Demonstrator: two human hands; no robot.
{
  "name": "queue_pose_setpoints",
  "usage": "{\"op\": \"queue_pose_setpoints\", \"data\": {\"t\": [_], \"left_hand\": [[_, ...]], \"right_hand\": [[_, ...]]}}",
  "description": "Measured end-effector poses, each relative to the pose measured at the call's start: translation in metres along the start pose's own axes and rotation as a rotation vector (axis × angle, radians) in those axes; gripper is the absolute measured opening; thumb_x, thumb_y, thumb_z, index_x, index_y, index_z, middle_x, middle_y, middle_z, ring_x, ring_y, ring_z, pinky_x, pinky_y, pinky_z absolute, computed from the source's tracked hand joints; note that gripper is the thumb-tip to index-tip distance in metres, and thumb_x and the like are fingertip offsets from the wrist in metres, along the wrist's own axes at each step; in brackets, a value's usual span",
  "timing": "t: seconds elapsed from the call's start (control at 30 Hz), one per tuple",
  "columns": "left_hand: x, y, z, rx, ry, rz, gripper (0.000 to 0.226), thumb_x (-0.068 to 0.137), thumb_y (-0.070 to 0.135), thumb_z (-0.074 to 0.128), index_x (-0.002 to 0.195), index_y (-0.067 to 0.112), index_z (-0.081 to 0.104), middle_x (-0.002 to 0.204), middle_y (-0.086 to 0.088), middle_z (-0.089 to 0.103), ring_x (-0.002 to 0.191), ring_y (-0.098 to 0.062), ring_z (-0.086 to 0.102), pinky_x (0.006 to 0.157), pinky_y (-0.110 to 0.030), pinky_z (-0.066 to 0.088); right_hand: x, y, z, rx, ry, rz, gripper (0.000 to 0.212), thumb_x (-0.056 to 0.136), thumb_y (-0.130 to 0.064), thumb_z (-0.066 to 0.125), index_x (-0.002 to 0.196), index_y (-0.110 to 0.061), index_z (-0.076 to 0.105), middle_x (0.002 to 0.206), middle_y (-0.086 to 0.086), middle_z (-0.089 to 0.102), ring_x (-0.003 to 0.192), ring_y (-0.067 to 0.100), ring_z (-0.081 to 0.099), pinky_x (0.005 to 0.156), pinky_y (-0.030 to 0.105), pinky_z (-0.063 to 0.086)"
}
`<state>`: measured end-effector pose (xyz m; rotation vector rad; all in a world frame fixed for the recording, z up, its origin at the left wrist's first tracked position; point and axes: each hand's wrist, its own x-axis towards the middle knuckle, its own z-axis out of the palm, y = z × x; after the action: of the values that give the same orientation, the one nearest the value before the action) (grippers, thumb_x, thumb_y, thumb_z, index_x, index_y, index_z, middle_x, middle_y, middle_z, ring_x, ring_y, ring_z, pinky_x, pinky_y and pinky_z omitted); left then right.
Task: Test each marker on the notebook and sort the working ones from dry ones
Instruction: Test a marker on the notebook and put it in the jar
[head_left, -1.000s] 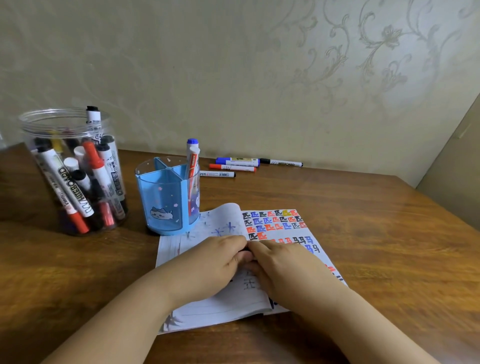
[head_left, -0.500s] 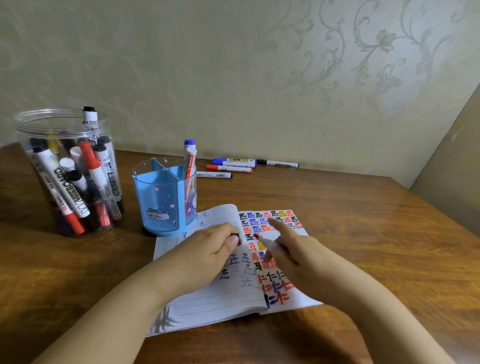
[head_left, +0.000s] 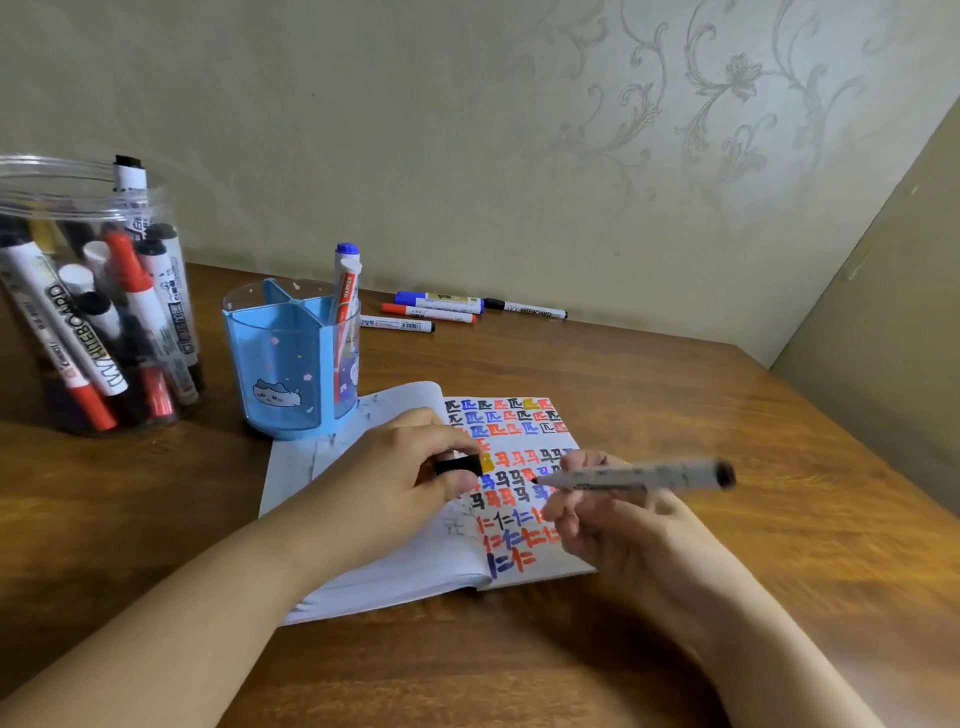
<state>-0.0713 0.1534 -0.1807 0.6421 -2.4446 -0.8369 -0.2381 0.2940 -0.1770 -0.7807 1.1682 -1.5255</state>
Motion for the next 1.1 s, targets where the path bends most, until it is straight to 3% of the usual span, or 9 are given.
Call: {"op": "queue_pose_setpoints", "data": {"t": [0.07,0.1,0.17,0.3,0.4,0.57,0.67,0.77,1.1], "left_hand": [[-0.001,0.001,0.002,0.004,-0.007,-0.005,0.025,0.086,0.034,0.058,0.112,0.034,0.059,0.099,0.023,0.049,0.092,0.009,0.049,0.069,-0.002,0.038],[-0.001,0.001,0.003,0.013,-0.01,-0.004,0.025,0.086,0.035,0.058,0.111,0.034,0.059,0.097,0.024,0.049,0.092,0.008,0.049,0.069,-0.002,0.038],[-0.003,0.002,0.004,0.033,-0.024,0.003,0.02,0.086,0.037,0.057,0.106,0.035,0.06,0.095,0.025,0.049,0.092,0.007,0.05,0.069,-0.002,0.038],[-0.003,0.003,0.007,0.053,-0.071,0.021,0.018,0.086,0.038,0.056,0.104,0.035,0.061,0.095,0.025,0.052,0.095,0.007,0.049,0.075,-0.004,0.039],[-0.003,0.003,0.008,0.068,-0.09,0.026,0.019,0.086,0.038,0.056,0.104,0.035,0.061,0.092,0.028,0.049,0.094,0.01,0.048,0.076,-0.001,0.036],[-0.004,0.002,0.008,0.08,-0.101,0.013,0.02,0.086,0.039,0.056,0.105,0.036,0.06,0.093,0.028,0.05,0.092,0.011,0.048,0.073,0.002,0.035],[-0.004,0.002,0.008,0.079,-0.109,0.008,0.02,0.087,0.038,0.056,0.106,0.035,0.06,0.096,0.025,0.052,0.093,0.009,0.048,0.075,0.001,0.035],[-0.004,0.003,0.008,0.082,-0.11,0.002,0.021,0.087,0.038,0.056,0.107,0.035,0.06,0.098,0.024,0.052,0.093,0.009,0.048,0.074,-0.001,0.036],[-0.004,0.002,0.006,0.08,-0.112,-0.013,0.023,0.086,0.038,0.057,0.108,0.033,0.061,0.103,0.019,0.057,0.095,0.004,0.05,0.078,-0.009,0.041]], "right_hand": [[-0.001,0.009,-0.002,-0.233,0.006,-0.077,0.023,0.077,-0.034,0.072,0.082,-0.018,0.055,0.06,0.006,0.055,0.052,0.012,0.045,0.05,0.019,0.04],[-0.003,0.01,-0.001,-0.404,0.039,-0.113,0.029,0.077,-0.048,0.063,0.079,-0.02,0.053,0.054,0.001,0.05,0.048,0.01,0.039,0.049,0.017,0.034],[-0.003,0.01,0.001,-0.58,0.111,-0.17,0.034,0.081,-0.056,0.047,0.079,-0.023,0.054,0.049,-0.003,0.045,0.046,0.012,0.036,0.05,0.02,0.031],[0.0,0.009,0.003,-0.733,0.252,-0.125,0.028,0.09,-0.034,0.057,0.071,-0.014,0.059,0.066,0.008,0.066,0.065,0.028,0.065,0.064,0.046,0.05],[-0.001,0.011,0.002,-0.862,0.234,-0.143,0.023,0.084,-0.022,0.065,0.069,-0.009,0.052,0.056,-0.004,0.063,0.054,0.005,0.062,0.053,0.028,0.046],[-0.001,0.017,-0.002,-0.899,0.254,-0.203,0.029,0.084,-0.02,0.065,0.067,-0.008,0.045,0.069,0.011,0.064,0.065,0.022,0.065,0.046,0.019,0.037],[0.0,0.02,-0.002,-0.905,0.249,-0.197,0.029,0.085,-0.017,0.065,0.065,-0.01,0.045,0.057,-0.002,0.059,0.053,0.009,0.058,0.043,0.014,0.032],[0.001,0.021,-0.002,-0.935,0.231,-0.19,0.03,0.085,-0.015,0.064,0.064,-0.012,0.043,0.05,-0.012,0.053,0.046,-0.002,0.049,0.041,0.012,0.03],[0.001,0.02,-0.005,-0.913,0.214,-0.199,0.034,0.084,-0.016,0.065,0.059,-0.017,0.042,0.055,-0.001,0.051,0.052,0.013,0.047,0.043,0.019,0.03]]}}
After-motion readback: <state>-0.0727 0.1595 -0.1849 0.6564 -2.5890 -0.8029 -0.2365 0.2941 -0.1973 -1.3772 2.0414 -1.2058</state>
